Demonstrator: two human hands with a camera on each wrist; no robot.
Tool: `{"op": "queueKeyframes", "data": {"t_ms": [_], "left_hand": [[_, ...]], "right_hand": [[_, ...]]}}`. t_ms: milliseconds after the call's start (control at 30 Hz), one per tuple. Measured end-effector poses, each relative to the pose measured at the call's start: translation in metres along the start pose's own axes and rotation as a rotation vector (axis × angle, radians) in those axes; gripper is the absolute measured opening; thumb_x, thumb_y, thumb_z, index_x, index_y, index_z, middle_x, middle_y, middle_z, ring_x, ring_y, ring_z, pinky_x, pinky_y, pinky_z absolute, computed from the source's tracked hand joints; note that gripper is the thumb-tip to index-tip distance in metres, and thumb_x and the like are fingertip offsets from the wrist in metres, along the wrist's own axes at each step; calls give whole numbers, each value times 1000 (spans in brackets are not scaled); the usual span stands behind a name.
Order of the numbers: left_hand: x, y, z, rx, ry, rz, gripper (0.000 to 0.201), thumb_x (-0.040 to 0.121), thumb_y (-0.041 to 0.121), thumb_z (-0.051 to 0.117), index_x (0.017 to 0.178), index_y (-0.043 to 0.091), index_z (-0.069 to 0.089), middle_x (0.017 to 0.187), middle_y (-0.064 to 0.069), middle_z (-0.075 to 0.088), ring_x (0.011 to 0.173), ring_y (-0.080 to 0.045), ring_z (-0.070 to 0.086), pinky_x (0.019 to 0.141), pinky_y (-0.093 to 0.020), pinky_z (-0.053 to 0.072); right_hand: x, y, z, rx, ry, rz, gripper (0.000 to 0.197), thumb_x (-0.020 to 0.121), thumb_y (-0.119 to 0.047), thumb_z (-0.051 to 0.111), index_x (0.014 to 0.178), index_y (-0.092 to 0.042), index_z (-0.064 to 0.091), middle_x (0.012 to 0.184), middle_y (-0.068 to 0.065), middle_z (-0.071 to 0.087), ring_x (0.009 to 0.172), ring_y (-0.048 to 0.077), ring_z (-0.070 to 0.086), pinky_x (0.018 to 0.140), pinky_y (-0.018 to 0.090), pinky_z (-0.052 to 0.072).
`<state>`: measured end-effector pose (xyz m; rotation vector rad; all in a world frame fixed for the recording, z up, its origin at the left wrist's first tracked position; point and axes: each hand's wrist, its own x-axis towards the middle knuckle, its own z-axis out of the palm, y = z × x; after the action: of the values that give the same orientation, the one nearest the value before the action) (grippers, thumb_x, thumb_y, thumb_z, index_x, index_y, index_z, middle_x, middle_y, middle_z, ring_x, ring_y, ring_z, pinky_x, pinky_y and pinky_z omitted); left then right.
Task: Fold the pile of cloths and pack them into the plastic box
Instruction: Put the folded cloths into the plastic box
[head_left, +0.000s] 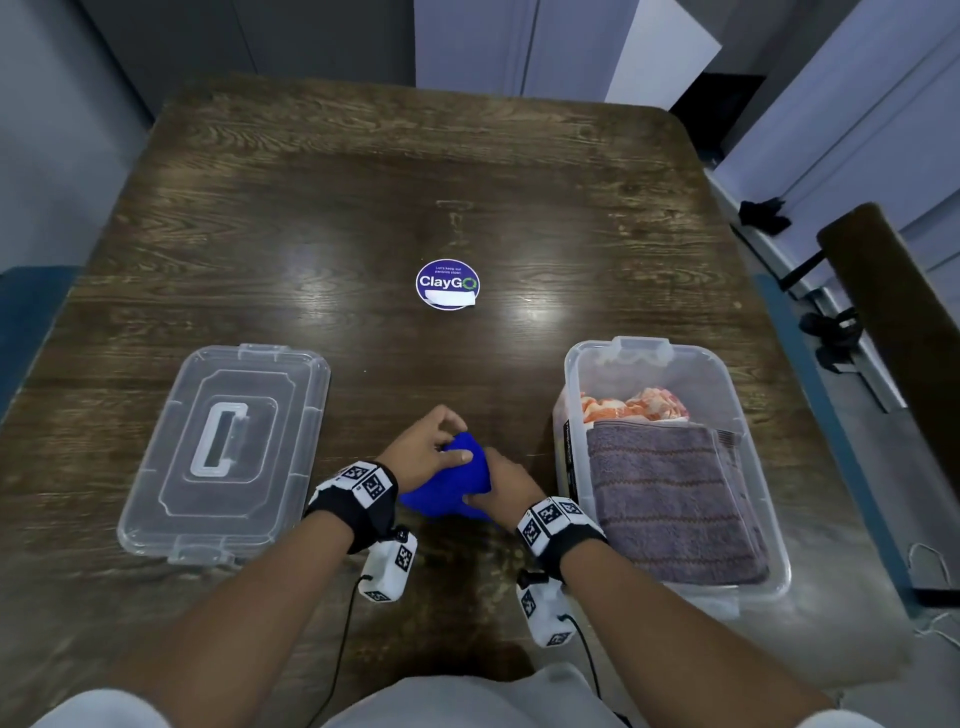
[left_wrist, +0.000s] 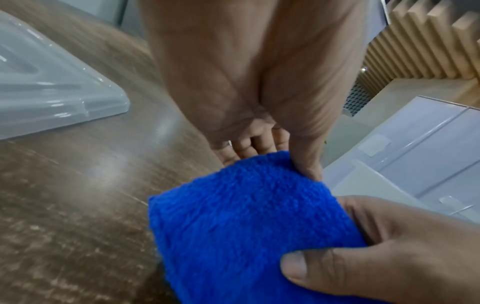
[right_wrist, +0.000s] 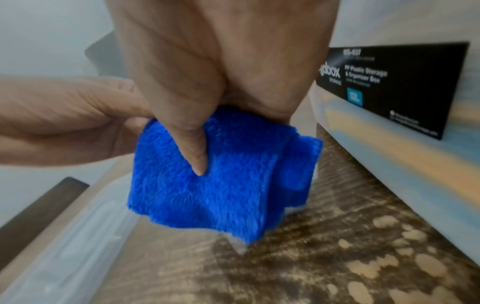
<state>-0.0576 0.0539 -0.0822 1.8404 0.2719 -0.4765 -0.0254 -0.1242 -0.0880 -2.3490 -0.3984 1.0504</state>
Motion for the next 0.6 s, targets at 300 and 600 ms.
{"op": "queueKeyframes", "data": {"t_ms": [300,600], "left_hand": [[-9,31,-7,72,92,134,49,90,70,49,123,34,57,125,4,61,110,-7,60,93,-26,49],[-3,103,24,33,291,250,40,88,64,47,91,24,52,84,1,64,72,-12,62,66,-30,49]], "right_hand": [[-30,-24,-56,211,28,-144,56,73,-26,68,128,-25,54,113,0,68,103,20,65,92,49,54],[-67,-27,-135,235,6,-246,43,88,-19,75,124,-15,53,111,-1,67,100,16,65,86,30,56]]}}
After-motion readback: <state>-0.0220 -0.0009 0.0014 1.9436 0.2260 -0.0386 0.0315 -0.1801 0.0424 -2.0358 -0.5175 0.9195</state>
